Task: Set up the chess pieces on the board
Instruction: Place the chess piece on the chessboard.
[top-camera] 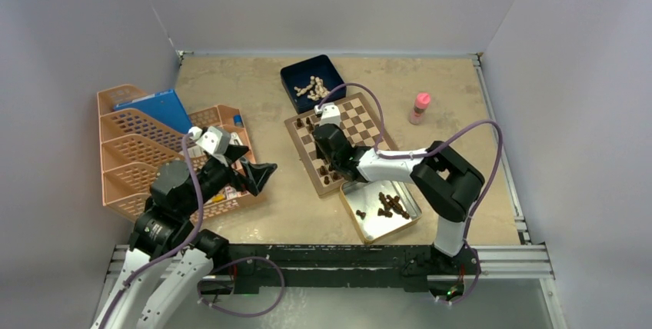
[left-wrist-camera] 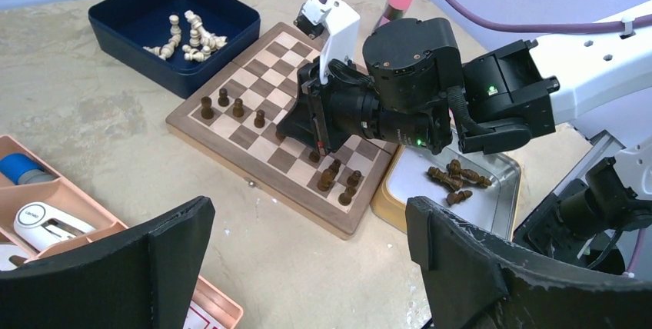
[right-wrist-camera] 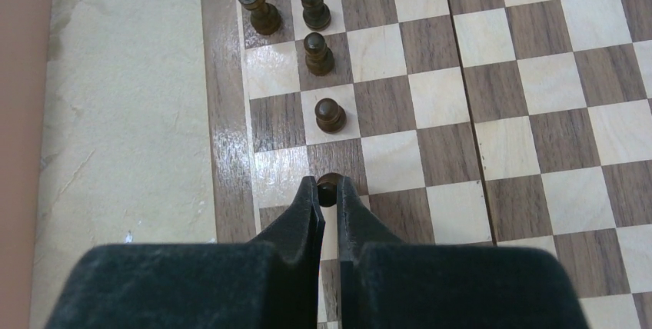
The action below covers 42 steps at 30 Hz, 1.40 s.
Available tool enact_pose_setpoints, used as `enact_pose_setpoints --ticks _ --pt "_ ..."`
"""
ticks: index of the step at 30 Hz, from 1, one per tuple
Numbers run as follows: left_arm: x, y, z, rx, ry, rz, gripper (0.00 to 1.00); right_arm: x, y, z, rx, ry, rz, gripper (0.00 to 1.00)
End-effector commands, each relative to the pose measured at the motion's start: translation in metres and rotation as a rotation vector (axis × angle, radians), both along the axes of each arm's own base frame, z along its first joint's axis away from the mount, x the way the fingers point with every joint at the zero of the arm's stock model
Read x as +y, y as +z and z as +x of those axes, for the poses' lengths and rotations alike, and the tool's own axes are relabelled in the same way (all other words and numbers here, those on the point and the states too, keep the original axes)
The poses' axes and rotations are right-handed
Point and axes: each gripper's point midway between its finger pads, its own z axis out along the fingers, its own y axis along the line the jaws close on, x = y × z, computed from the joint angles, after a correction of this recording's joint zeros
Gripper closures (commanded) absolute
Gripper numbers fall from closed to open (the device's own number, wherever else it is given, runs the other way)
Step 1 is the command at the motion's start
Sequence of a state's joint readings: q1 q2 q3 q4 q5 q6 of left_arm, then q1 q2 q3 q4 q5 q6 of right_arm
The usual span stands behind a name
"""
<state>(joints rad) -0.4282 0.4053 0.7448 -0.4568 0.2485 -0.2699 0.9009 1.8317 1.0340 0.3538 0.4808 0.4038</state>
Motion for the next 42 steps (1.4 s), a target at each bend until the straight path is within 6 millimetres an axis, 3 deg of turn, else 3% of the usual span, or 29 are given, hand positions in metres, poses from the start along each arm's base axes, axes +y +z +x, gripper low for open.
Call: enact_pose_setpoints --ticks 1,10,34,42 --pt "-0.001 0.006 0.004 -0.023 0.005 -0.006 0.04 0.012 0.026 0.016 -0.067 -0.025 0.079 0.96" --pt "-0.004 0.005 0.004 -0.007 -0.010 -0.004 0.04 0.009 0.011 0.018 -0.049 -0.041 0.055 0.90" --pt "-0.007 0.003 0.004 0.004 -0.025 -0.008 0.04 0.006 0.001 0.024 -0.026 -0.052 0.047 0.90" --pt "-0.007 0.002 0.004 0.006 -0.024 -0.006 0.04 0.003 0.003 0.020 0.001 -0.061 0.044 0.79"
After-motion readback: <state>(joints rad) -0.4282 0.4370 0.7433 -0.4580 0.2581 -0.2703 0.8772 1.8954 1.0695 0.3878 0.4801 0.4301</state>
